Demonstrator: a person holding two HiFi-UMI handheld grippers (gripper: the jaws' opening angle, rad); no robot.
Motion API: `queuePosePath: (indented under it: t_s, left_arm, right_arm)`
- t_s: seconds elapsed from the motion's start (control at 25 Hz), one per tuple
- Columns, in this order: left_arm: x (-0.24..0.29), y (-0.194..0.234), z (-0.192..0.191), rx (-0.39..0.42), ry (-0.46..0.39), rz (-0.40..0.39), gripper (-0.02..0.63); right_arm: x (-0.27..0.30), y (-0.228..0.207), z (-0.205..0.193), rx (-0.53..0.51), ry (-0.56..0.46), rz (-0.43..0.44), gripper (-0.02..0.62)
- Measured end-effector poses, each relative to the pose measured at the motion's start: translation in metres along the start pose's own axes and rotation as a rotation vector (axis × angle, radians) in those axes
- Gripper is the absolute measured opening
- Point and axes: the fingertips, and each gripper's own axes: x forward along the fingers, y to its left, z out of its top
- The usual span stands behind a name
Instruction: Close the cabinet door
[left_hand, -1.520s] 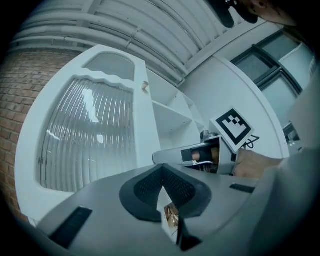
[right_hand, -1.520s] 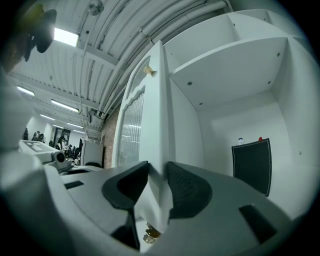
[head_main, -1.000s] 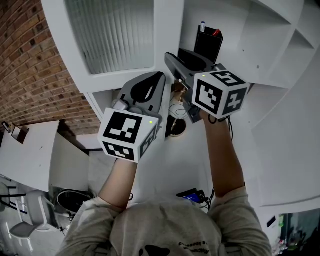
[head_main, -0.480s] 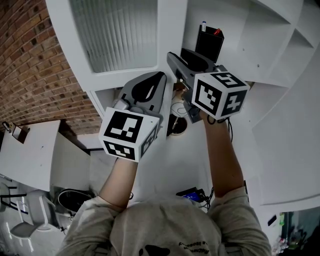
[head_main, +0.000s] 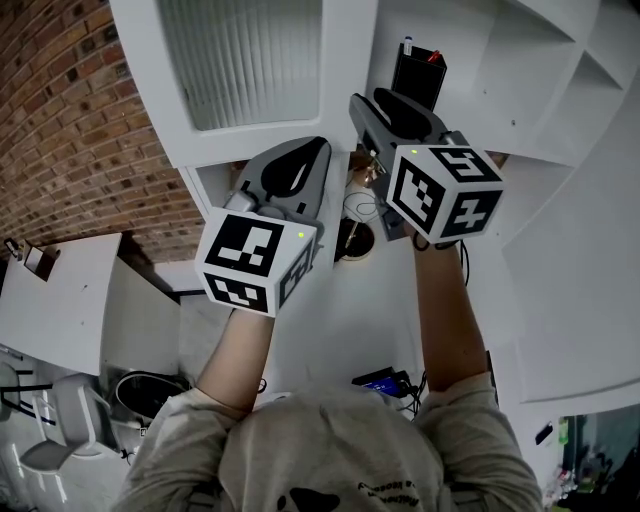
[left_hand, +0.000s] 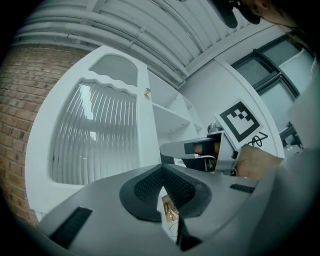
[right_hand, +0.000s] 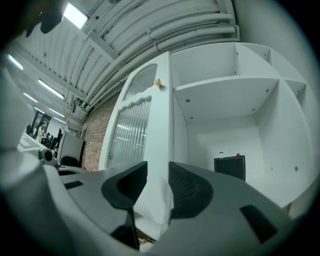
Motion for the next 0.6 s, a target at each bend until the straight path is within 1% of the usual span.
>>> queuePosePath:
  t_s: [0.32, 0.6]
  left_arm:
    - [-0.023, -0.001, 0.008, 0.008, -0.007, 0.020, 0.008]
    - [-0.050, 0.004, 0.012, 0.016, -0.010, 0.051, 0.008]
  right_arm:
    - [-0.014, 0.029, 0.009, -0.008, -0.030, 0.009, 0.137]
    - [-0.025, 0.055, 0.005, 0.016, -0.056, -0.003, 0.073]
